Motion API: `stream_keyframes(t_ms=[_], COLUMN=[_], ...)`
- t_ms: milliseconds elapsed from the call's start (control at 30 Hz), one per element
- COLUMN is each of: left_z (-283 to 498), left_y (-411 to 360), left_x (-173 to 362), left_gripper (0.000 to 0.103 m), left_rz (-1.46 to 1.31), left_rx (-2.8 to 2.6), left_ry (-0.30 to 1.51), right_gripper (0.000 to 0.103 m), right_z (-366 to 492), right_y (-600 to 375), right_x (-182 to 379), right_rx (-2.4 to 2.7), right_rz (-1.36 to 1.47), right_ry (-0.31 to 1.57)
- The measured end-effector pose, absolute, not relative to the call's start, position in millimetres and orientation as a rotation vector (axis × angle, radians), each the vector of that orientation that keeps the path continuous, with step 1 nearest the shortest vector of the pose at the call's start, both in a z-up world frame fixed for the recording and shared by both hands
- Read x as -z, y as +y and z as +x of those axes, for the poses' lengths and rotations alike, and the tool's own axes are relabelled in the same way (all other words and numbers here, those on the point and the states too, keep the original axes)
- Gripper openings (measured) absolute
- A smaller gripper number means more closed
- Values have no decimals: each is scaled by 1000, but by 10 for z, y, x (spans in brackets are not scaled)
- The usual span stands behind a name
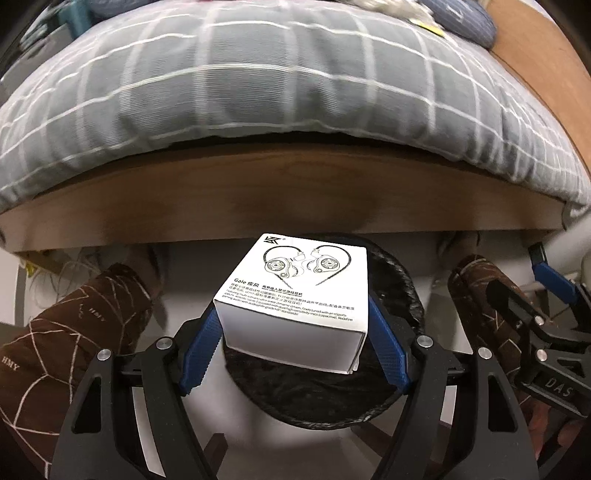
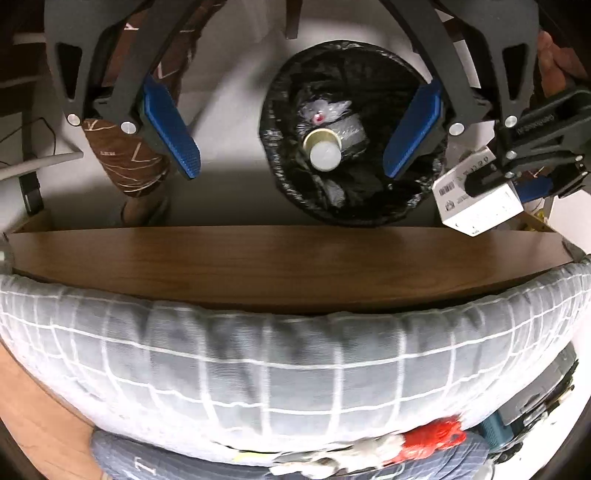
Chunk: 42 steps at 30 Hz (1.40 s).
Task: Collect trash
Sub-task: 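Open the right tool to drop the yellow can while the left tool drops the white box, then raise both empty tools back over the bed toward the trash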
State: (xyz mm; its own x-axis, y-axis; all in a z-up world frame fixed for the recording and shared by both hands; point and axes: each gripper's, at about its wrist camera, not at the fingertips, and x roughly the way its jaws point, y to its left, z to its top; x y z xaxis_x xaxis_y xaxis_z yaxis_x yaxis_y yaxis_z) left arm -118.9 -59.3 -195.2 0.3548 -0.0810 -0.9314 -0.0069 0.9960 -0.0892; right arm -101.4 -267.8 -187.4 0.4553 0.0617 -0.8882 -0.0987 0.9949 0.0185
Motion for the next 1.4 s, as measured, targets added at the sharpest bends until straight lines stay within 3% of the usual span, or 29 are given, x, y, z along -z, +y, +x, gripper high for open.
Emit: stream_keyframes(t_ms=[333,467,600,1400], left_z=[-1175,-1194,-1163,-1002], left_y=[-821,-858,-846,-391], left_x=[1951,1938,1885,1022], left_gripper=[75,91,96,97], left_rz=[-74,-55,-47,-90], left_rx=[71,56,33,-13], left_ry=[1201,1185,1167,992], right_gripper=[95,95,95,95], right_z=[-1015,-1003,-997,-825], right_y=[-2879,-2893,-2872,-2750], right_x=[1906,1896,1865,1114], right_rx=[-53,-31,-26,-38], right_rz=[-1,-7,-17,-39], right_ry=[1108,1098,1083,909])
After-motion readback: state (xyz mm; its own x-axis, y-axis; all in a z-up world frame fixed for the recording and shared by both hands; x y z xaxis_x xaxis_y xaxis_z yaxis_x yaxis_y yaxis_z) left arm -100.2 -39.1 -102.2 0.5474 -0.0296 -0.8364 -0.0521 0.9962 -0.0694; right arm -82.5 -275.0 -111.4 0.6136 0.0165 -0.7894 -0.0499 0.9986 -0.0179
